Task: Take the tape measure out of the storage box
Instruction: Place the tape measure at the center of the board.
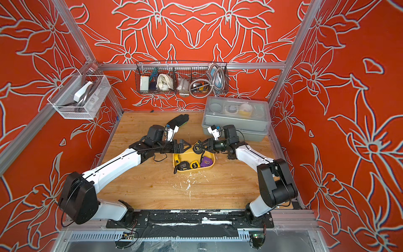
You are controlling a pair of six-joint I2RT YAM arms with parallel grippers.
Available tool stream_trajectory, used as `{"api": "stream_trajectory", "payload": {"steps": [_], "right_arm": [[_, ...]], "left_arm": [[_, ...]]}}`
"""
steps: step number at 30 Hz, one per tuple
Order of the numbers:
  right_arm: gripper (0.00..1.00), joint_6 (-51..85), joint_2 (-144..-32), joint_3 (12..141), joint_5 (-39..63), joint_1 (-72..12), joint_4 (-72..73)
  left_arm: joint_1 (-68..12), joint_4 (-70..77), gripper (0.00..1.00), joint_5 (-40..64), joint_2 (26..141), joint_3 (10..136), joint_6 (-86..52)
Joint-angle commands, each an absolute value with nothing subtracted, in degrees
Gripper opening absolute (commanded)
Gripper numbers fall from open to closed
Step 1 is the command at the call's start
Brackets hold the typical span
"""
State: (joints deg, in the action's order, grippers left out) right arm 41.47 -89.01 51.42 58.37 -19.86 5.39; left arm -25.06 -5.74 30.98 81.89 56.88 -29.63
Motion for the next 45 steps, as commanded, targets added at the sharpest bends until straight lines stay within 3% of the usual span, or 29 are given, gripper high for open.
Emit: {"api": "stream_trajectory", "payload": {"steps": [1,10,14,22,26,33,39,45], "right_arm": [[0.14,46.4,-88.5,50.5,61.1,-19.5,14.2],[0.14,52.9,-91.1,50.3,63.0,-19.6,22.5],[0.15,56.4,-92.6,49.1,63.8,-19.6,27.2],[0.14,58.8,-93.3,48.0,64.0,-19.4,30.5],[0.13,56.1,-88.8,49.2,62.8,-16.9,23.9],[0.14,40.6,-76.9,54.3,58.4,-4.3,-8.4],[0.14,36.3,-67.1,43.6,52.8,8.5,-18.8],[0.14,33.0,-62.5,30.9,49.8,13.3,-18.7]], "left_arm": [[-24.5,6.1,1.0,43.3,84.7,54.3,-39.9],[-24.5,16.3,0.99,48.0,88.2,50.7,-48.7],[-24.5,18.2,0.91,47.0,89.0,50.7,-50.1],[-24.5,21.7,0.85,46.7,91.3,51.3,-52.7],[-25.1,7.0,0.88,43.2,89.3,55.6,-42.3],[-28.6,-21.8,0.9,30.4,90.7,67.6,-23.4],[-35.5,-34.7,0.9,18.6,97.5,76.7,-15.9],[-42.2,-43.4,0.9,9.8,106.3,84.2,-11.4]]}}
